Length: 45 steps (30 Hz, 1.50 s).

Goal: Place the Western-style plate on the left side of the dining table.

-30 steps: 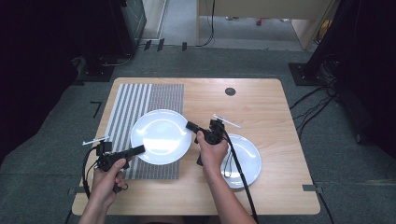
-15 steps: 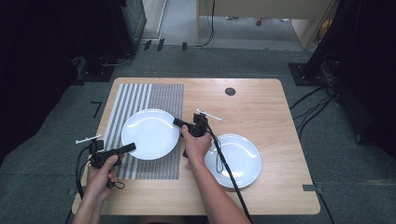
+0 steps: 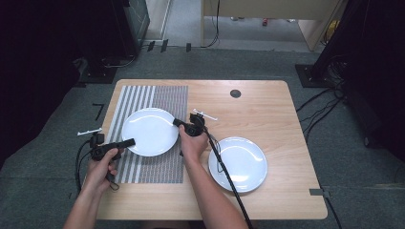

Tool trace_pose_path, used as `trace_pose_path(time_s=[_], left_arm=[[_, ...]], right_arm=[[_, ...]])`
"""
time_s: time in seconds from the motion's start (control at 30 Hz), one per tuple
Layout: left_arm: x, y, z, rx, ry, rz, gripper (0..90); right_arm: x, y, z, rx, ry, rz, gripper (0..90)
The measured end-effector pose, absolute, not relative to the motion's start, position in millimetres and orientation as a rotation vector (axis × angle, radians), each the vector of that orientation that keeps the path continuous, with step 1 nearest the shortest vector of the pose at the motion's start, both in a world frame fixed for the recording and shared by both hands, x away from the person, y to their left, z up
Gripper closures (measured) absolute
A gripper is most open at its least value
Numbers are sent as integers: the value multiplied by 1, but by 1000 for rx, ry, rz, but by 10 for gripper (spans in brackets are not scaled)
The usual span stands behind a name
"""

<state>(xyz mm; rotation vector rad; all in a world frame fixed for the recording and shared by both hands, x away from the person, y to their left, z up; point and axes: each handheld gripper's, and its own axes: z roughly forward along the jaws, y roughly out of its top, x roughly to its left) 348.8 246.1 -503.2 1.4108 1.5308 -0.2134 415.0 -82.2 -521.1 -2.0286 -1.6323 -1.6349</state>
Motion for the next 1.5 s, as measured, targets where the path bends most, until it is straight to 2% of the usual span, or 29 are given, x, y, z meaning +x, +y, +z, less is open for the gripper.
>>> trace_pose_path(time_s=[0.43, 0.83, 0.9, 1.07, 1.3, 1.5], left_arm=[[381, 250, -513, 1384, 1607, -249, 778], [404, 255, -515, 1307, 1729, -200, 747], [407, 256, -516, 1264, 1756, -217, 746], [414, 253, -509, 1290, 1770, -151, 738], [412, 245, -509, 1385, 1771, -56, 637], [405, 229, -498, 1561, 1741, 127, 453]], right_arm=[[429, -78, -537, -2102, -1633, -1585, 825], [434, -66, -536, -2114, -1627, -1613, 822], [435, -65, -535, -2112, -1610, -1628, 807], [437, -64, -536, -2107, -1607, -1666, 773], [437, -67, -535, -2072, -1633, -1690, 727], [435, -69, -533, -2067, -1720, -1695, 660]])
